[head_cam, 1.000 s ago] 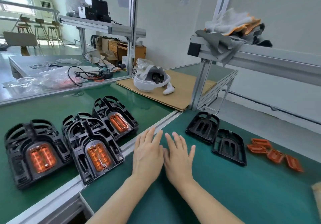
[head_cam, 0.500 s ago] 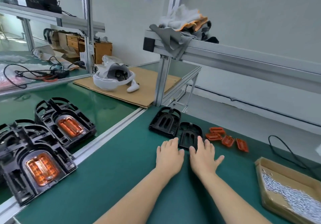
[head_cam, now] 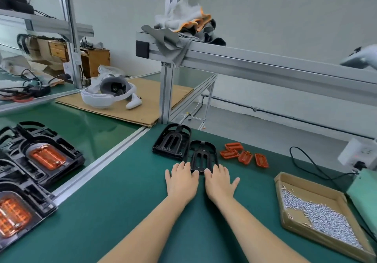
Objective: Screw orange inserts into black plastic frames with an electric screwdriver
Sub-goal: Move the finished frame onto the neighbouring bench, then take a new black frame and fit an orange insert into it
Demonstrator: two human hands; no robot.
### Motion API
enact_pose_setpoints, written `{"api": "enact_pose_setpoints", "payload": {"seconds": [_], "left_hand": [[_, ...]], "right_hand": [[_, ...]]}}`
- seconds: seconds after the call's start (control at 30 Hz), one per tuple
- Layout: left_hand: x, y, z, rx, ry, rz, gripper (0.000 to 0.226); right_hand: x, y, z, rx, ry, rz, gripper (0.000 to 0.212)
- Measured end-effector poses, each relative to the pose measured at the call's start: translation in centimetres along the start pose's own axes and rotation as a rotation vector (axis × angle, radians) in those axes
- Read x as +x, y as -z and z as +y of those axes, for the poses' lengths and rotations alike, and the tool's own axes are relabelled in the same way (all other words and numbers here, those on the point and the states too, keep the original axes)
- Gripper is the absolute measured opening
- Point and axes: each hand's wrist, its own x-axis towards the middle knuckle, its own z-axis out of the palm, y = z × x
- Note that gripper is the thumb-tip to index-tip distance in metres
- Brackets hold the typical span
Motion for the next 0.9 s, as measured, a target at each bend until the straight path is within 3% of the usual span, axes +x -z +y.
{"api": "enact_pose_setpoints", "payload": {"seconds": [0.13,0.23,0.37,0.57,0.67,0.73,0.9], "left_hand": [[-1.1,0.0,0.9,-0.094,0.003,0.044,0.037],[-2.4,0.1,1.5,-0.305,0.005,0.100,0.033],[-4.0,0.2,2.9,-0.598,0.062,0.144,0.040],[-5.6,-1.2,4.7,-1.039,0.262,0.051,0.014],[-6.8,-2.0,5.5,-1.234,0.294,-0.021,0.014],[-7.6,-2.3,6.3,-1.306,0.270,-0.075,0.013],[-9.3,-3.3,7.4,-1.178,0.185,-0.200,0.017]], "right_hand": [[-0.8,0.6,0.8,0.069,0.033,0.051,0.034],[-1.7,1.2,1.9,0.191,0.058,0.121,0.019],[-3.7,2.4,3.8,0.408,0.054,0.241,0.031],[-5.7,5.0,7.3,0.749,-0.007,0.316,0.022],[-6.0,7.0,8.5,1.123,-0.156,0.250,0.032],[-6.1,8.4,9.0,1.296,-0.210,0.145,0.026],[-7.4,10.6,10.1,1.233,-0.108,0.046,0.019]]}}
